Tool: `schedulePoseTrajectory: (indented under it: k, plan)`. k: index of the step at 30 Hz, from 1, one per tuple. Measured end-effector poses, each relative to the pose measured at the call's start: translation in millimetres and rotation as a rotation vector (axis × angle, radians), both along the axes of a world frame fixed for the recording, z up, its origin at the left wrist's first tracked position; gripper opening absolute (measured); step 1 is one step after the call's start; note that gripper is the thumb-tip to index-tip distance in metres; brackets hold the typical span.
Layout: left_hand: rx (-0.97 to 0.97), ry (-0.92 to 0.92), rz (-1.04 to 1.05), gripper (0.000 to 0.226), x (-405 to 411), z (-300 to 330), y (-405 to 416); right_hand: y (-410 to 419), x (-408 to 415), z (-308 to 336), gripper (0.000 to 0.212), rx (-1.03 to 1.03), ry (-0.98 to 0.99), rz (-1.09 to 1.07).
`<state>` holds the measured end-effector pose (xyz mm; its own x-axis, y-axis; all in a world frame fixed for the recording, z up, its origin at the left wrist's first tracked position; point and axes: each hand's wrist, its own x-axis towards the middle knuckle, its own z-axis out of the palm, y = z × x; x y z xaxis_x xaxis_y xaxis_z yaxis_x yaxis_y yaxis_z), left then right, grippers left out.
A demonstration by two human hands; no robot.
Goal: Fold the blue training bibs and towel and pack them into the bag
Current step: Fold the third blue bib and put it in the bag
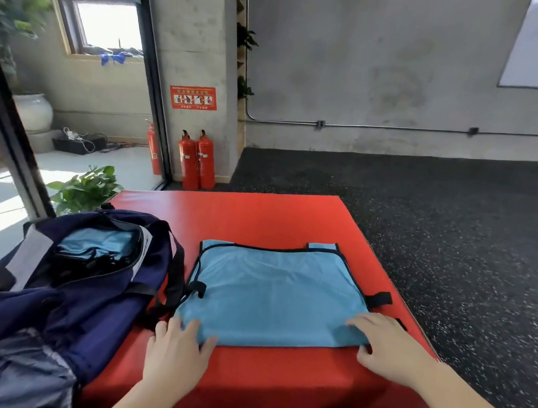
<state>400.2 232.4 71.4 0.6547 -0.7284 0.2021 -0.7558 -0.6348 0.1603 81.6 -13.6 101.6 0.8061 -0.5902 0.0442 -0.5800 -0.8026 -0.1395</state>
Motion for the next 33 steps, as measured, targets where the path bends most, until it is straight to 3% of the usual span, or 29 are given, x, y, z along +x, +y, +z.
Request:
schedulePoseTrajectory:
  k: [5, 8, 10, 17, 23, 27, 33]
  plan:
    - [-0.030, 0.016, -0.049, 0.081, 18.0, 3.0, -23.3, -13.9, -1.9, 3.0, 0.030, -0.070, 0.008, -0.044]
    - [0.005, 0.033, -0.103, 0.069, 33.3, 2.6, -50.5, -22.0, -1.5, 1.6, 0.020, -0.120, -0.023, -0.072]
    - [0.013, 0.053, -0.137, 0.063, 42.9, 4.5, -73.0, -29.3, -1.4, -3.3, 0.019, -0.144, -0.036, -0.091]
    - [0.110, 0.206, -0.235, 0.073, 75.2, 21.2, -156.3, -41.5, 5.3, -16.5, 0.023, -0.229, -0.177, -0.117]
    - [0.178, 0.221, -0.300, 0.067, 94.1, 24.1, -206.7, -30.9, 25.4, -18.4, 0.020, -0.329, -0.198, -0.057]
    - [0.119, 0.158, -0.288, 0.057, 70.7, 24.1, -199.9, -13.7, 47.0, -9.4, 0.017, -0.279, -0.148, -0.022]
    - [-0.018, 0.159, -0.428, 0.050, 29.0, 34.0, -133.7, 33.1, 107.6, 10.1, 0.025, -0.111, -0.053, 0.048]
